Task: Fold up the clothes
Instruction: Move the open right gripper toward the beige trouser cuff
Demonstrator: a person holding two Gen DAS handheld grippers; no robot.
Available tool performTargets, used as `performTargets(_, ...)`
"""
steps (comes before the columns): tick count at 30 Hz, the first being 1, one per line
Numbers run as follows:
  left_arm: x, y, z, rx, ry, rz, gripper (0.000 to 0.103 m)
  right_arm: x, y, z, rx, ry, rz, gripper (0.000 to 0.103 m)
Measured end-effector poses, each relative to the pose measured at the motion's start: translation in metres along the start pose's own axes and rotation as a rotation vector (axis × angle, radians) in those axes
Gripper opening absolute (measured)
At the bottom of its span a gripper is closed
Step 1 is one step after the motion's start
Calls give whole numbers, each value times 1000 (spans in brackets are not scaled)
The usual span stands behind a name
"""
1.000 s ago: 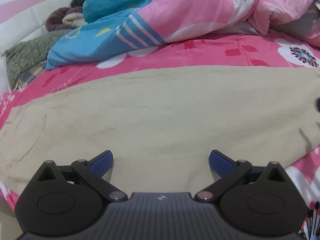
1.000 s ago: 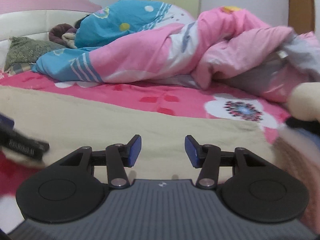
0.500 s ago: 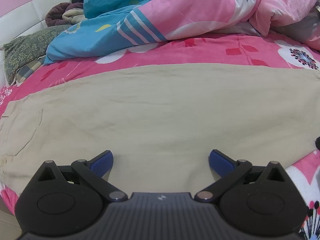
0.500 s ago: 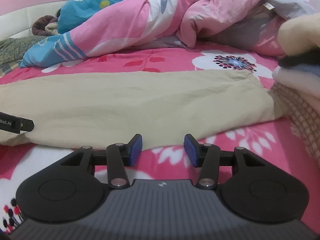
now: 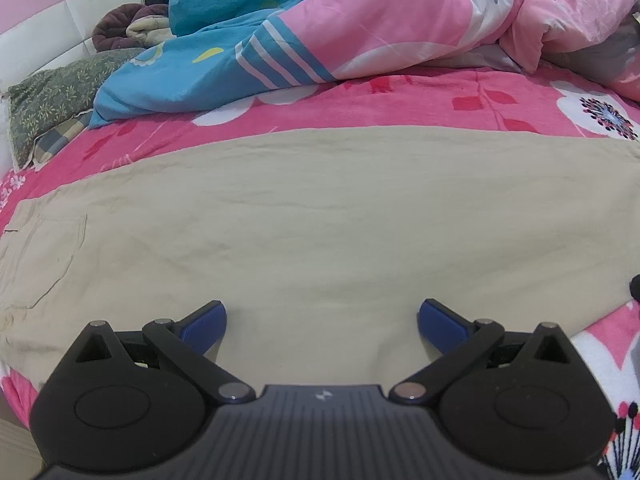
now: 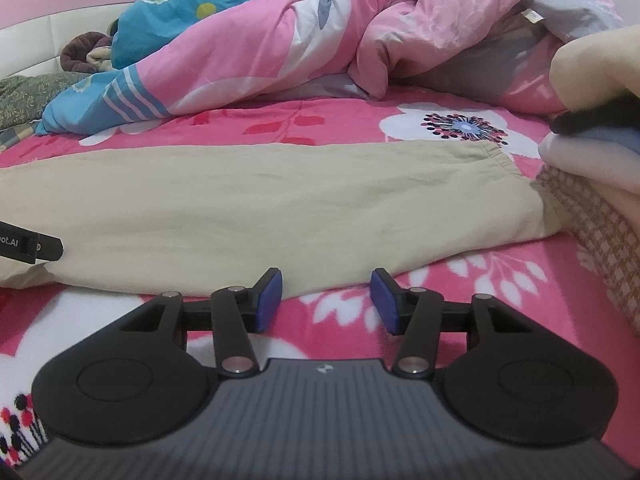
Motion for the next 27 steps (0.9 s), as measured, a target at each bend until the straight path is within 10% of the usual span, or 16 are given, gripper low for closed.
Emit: performTargets(27, -10, 12, -2, -82, -39, 68, 103, -2, 2, 2, -26, -17, 9, 55)
Point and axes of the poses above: each gripper's, at about its wrist camera, not at the fingertips, and z roughly against the way its jaws point, y to its left, x to its top, the point moved 3 cm from there along -z, roughly the way its jaws point, and after that the axes turned 4 degrees about -y, right-handed, at the moved point
